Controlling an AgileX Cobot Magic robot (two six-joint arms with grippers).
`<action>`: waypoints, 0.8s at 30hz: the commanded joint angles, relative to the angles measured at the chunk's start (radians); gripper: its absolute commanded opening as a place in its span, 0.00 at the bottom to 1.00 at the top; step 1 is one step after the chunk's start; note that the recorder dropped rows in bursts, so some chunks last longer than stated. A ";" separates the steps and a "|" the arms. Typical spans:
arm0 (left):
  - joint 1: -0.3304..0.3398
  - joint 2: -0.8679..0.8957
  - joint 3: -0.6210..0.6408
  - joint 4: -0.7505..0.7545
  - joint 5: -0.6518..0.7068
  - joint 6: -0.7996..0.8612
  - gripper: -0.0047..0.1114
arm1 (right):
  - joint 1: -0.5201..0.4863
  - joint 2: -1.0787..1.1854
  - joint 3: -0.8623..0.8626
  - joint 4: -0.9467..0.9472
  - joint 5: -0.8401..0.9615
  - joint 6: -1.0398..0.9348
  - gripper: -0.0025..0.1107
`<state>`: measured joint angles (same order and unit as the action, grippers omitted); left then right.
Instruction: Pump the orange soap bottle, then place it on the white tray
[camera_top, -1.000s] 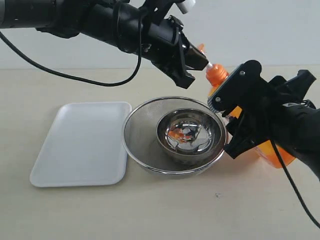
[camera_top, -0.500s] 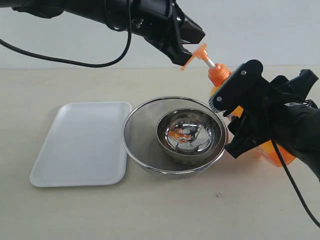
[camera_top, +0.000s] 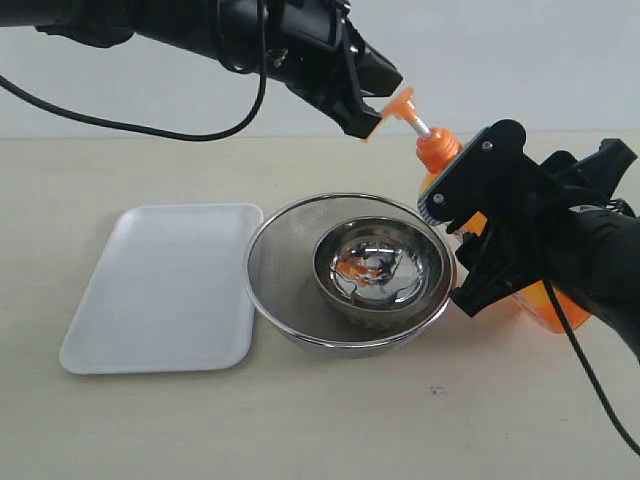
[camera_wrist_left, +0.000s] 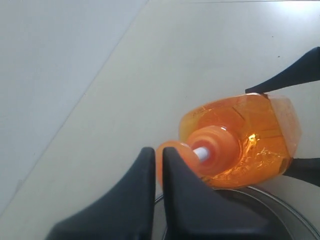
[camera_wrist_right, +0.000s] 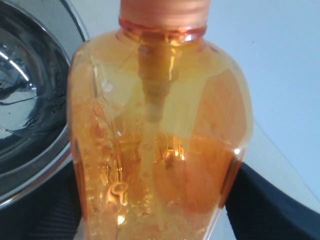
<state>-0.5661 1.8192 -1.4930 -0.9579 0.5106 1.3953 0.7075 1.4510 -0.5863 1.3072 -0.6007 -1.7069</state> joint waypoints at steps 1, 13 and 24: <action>-0.005 0.004 0.003 -0.002 -0.008 -0.011 0.08 | 0.001 -0.022 -0.018 -0.049 -0.062 -0.019 0.02; -0.005 0.051 0.003 -0.032 0.009 -0.011 0.08 | 0.001 -0.022 -0.018 -0.049 -0.062 -0.019 0.02; -0.005 0.046 0.003 -0.032 0.008 -0.009 0.08 | 0.001 -0.022 -0.018 -0.058 -0.060 -0.013 0.02</action>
<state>-0.5661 1.8605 -1.4930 -0.9838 0.4938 1.3953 0.7075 1.4510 -0.5863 1.3155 -0.6007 -1.7161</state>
